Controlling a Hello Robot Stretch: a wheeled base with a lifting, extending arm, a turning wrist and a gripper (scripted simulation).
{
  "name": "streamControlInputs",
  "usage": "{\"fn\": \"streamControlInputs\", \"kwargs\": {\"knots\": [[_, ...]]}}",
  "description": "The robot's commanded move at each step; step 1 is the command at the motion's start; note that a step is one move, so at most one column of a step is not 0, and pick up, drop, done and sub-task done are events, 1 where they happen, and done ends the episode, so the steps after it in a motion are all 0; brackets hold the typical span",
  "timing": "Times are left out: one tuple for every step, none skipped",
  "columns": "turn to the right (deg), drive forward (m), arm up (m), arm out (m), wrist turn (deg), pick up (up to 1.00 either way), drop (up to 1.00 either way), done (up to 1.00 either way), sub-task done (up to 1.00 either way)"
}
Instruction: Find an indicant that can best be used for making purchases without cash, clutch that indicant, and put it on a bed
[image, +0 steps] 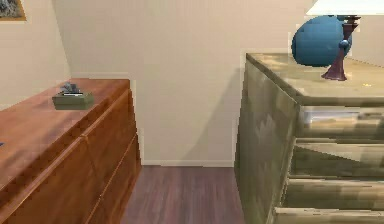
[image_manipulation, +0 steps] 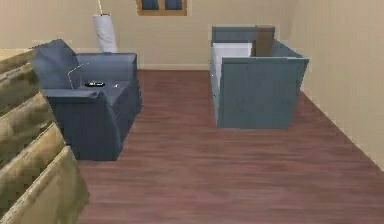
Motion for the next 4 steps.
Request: {"fn": "streamControlInputs", "kwargs": {"knots": [[0.0, 0.20, 0.00, 0.00, 0.0, 0.00, 0.00, 0.00, 0.00], [-45.0, 0.00, 0.00, 0.00, 0.0, 0.00, 0.00, 0.00, 0.00], [-45.0, 0.00, 0.00, 0.00, 0.0, 0.00, 0.00, 0.00, 0.00], [-45.0, 0.00, 0.00, 0.00, 0.0, 0.00, 0.00, 0.00, 0.00]]}}
